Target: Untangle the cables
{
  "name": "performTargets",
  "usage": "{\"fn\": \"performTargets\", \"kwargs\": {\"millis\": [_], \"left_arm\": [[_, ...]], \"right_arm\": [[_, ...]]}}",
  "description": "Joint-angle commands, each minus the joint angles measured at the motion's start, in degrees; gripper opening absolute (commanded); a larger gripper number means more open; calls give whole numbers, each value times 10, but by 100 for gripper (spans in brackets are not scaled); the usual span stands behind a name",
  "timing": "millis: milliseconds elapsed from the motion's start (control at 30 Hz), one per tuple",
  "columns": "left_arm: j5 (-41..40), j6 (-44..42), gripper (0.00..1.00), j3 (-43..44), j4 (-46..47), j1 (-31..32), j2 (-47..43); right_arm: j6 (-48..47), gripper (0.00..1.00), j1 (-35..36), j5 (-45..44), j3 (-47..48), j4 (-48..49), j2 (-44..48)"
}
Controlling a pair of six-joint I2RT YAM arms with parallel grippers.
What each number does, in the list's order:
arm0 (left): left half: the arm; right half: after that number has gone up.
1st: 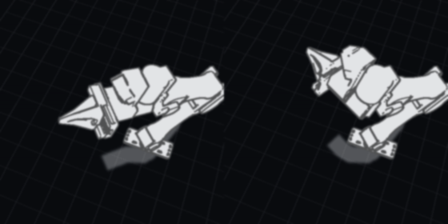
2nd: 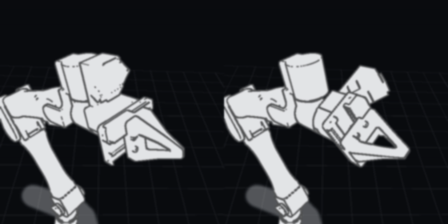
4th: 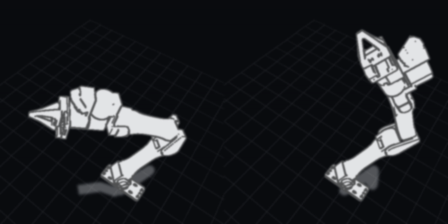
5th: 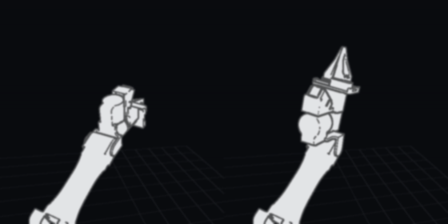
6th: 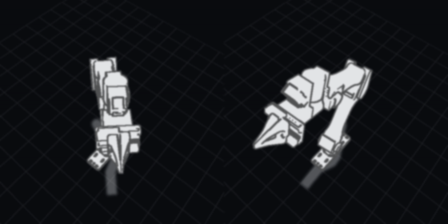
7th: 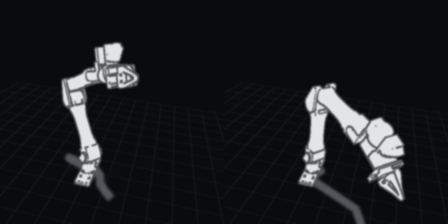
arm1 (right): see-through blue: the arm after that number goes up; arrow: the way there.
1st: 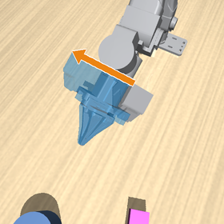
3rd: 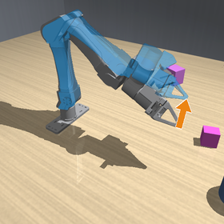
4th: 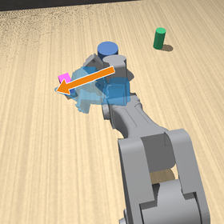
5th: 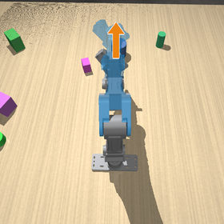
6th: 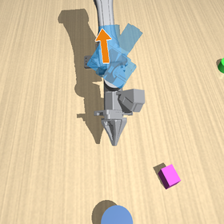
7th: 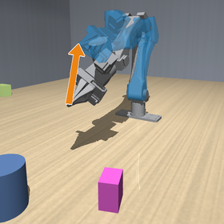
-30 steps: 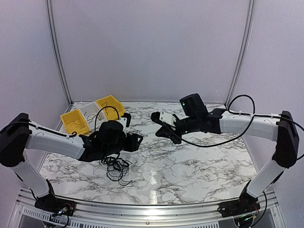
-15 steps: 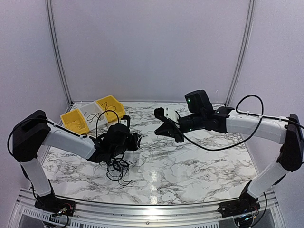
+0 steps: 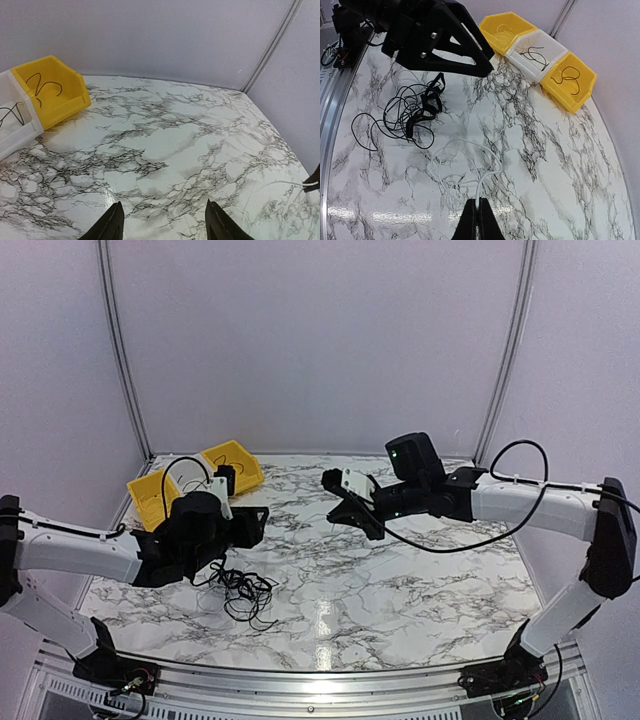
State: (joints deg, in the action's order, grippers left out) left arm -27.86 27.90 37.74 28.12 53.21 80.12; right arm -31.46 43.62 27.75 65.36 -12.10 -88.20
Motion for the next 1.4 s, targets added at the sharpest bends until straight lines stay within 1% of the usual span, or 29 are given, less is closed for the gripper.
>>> {"fn": "performTargets", "kwargs": {"millis": [0, 67, 133, 367, 467, 533, 700, 800, 1133, 1367], "left_arm": [[131, -48, 58, 12, -2, 10, 1], [165, -49, 59, 30, -2, 15, 20], [178, -49, 59, 49, -3, 18, 43], [156, -41, 59, 96, -2, 18, 124], [131, -30, 56, 119, -3, 17, 162], [97, -19, 53, 128, -6, 16, 182], [30, 31, 46, 116, -14, -10, 213], [20, 60, 43, 102, -15, -28, 223], [41, 54, 37, 98, -14, -56, 250], [50, 51, 34, 101, -14, -71, 262]], "right_arm": [[7, 0, 0, -24, 0, 17, -10], [6, 0, 1, -24, 0, 17, -14], [7, 0, 1, -24, 0, 17, -17], [4, 0, 1, -25, 0, 16, -16], [1, 0, 1, -9, -1, 13, -14], [-3, 0, 1, 9, -1, 7, -10], [-6, 0, 2, 55, 0, -6, 16], [-7, 0, 0, 83, 14, -29, 26], [-9, 0, -5, 190, 95, -134, 56], [-21, 0, -45, 260, 149, -209, 87]]}}
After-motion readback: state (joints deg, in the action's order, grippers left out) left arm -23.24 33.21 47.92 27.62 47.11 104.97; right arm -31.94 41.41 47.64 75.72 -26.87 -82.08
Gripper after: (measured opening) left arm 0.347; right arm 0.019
